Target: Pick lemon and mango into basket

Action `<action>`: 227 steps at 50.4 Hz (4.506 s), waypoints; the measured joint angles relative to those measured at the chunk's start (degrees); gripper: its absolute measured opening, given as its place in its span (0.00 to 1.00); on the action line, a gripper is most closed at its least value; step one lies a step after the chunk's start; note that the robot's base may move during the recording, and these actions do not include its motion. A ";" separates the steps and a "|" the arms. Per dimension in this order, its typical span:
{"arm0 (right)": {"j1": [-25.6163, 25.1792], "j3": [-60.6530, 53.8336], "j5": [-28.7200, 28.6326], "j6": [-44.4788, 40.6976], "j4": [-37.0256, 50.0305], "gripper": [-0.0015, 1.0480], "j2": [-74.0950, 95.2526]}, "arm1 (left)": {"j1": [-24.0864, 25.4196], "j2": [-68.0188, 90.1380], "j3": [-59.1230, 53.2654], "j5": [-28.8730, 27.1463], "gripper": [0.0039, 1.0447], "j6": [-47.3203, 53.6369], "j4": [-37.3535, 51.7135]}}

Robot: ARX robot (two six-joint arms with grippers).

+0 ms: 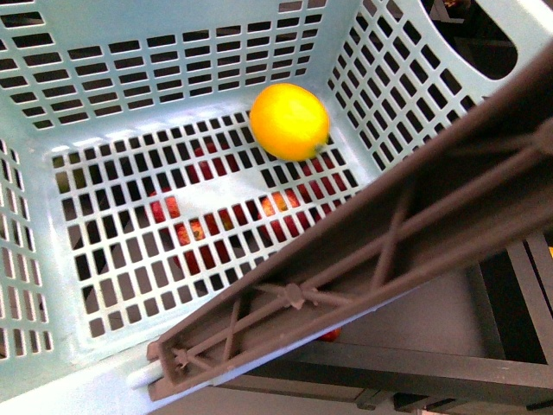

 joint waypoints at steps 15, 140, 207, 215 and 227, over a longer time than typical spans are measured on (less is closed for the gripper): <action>-1.55 -13.09 0.61 -6.01 3.13 0.23 -9.92 | -0.11 0.00 0.00 0.22 0.04 0.00 0.00; -1.53 -21.86 0.63 -6.80 -0.61 0.92 -22.95 | -0.22 0.02 0.09 0.15 0.04 0.39 0.00; -1.53 -21.88 0.63 -6.80 -0.61 0.92 -23.04 | -0.20 0.02 0.20 0.15 0.04 0.39 0.04; -1.53 -21.86 0.37 -6.80 -0.61 0.92 -22.99 | -0.02 0.02 0.22 -0.04 0.04 0.48 0.04; -1.03 -20.92 2.89 -4.98 -3.80 0.92 -22.51 | 0.42 -0.11 0.22 -0.61 0.04 0.76 0.04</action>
